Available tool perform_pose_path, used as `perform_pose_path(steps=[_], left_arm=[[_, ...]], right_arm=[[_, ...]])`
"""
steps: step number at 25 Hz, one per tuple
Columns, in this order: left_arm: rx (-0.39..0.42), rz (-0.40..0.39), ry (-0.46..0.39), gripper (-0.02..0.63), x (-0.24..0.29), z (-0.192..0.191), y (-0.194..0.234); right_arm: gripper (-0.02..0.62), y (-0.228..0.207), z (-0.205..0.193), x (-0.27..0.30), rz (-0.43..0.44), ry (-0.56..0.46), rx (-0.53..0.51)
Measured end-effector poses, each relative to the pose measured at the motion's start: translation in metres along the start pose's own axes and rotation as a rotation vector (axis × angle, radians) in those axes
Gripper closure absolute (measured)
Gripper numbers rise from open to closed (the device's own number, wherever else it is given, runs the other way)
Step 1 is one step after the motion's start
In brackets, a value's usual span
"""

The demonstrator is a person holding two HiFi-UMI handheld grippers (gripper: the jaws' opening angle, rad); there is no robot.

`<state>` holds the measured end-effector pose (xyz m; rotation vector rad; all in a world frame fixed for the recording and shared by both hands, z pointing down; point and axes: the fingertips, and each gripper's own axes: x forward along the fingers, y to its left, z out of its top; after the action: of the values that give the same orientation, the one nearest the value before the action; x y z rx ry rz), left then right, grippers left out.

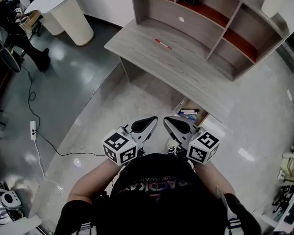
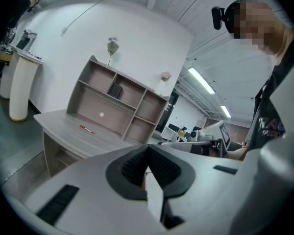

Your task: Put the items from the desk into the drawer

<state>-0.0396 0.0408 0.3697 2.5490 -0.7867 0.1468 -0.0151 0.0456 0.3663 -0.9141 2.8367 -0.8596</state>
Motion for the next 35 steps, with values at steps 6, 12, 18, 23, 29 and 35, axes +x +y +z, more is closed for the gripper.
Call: perform_pose_path(steps=[6, 12, 18, 23, 29, 35], left_arm=[[-0.009, 0.008, -0.005, 0.601, -0.016, -0.001, 0.013], [-0.003, 0.002, 0.002, 0.601, -0.035, -0.001, 0.028], [-0.002, -0.005, 0.014, 0.601, -0.058, -0.001, 0.044], [-0.008, -0.011, 0.017, 0.601, -0.068, -0.003, 0.055], [-0.03, -0.01, 0.007, 0.601, -0.07, -0.003, 0.068], [-0.039, 0.008, 0.004, 0.601, -0.052, 0.004, 0.076]], right_arm=[[0.578, 0.008, -0.002, 0.014, -0.006, -0.007, 0.006], [0.578, 0.016, -0.005, 0.031, -0.03, -0.03, 0.023], [0.578, 0.026, -0.012, 0.052, -0.054, -0.048, 0.041], [0.578, 0.029, -0.017, 0.063, -0.075, -0.052, 0.054], [0.578, 0.025, -0.017, 0.071, -0.094, -0.034, 0.05], [0.578, -0.005, -0.005, 0.07, -0.114, -0.021, 0.065]])
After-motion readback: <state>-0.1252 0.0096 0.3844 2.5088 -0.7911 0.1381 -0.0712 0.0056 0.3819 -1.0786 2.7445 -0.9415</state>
